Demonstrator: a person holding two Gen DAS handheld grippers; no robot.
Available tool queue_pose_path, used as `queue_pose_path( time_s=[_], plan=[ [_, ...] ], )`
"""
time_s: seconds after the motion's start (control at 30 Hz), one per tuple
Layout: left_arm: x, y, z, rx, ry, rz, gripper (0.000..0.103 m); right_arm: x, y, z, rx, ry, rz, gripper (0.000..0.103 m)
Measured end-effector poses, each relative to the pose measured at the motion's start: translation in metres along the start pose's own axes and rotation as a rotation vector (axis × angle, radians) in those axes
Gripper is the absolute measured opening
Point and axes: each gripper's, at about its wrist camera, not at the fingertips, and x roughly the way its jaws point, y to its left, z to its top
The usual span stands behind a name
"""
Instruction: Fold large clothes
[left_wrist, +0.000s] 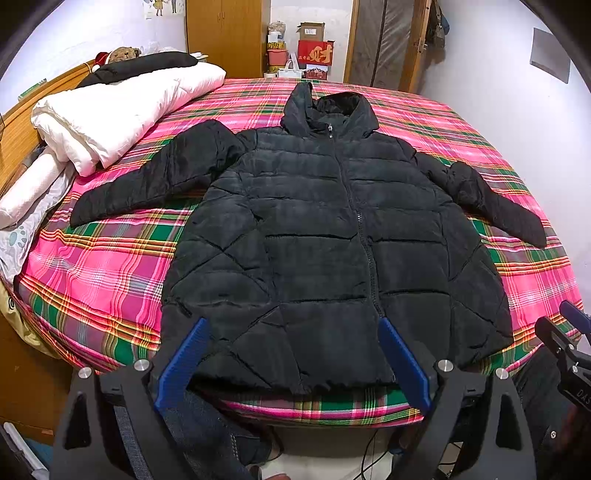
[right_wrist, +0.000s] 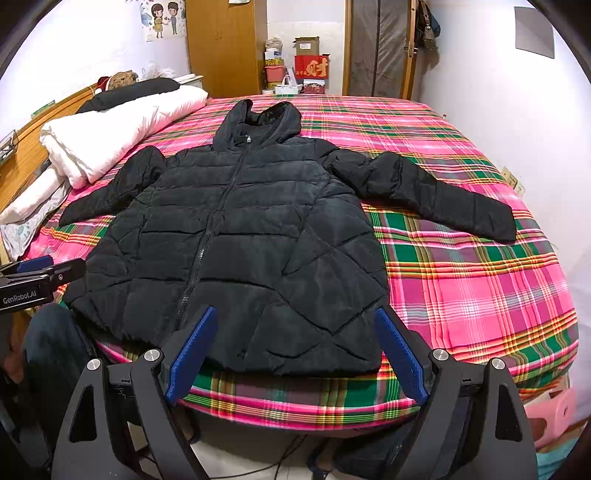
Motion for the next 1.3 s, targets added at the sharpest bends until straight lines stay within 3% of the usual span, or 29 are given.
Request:
queue_pose_path(
  time_s=[0.87, 1.3],
  plan=[
    [0.009, 0.002, -0.001, 0.004, 0.019, 0.006, 0.094, 0.007, 0.005, -0.003, 0.003, 0.015, 0.007, 0.087],
    [0.04, 0.024, 0.016, -0.014, 0.041, 0.026, 0.094, 0.039, 0.014, 0.023, -0.015, 0.031, 0.059, 0.087]
  ],
)
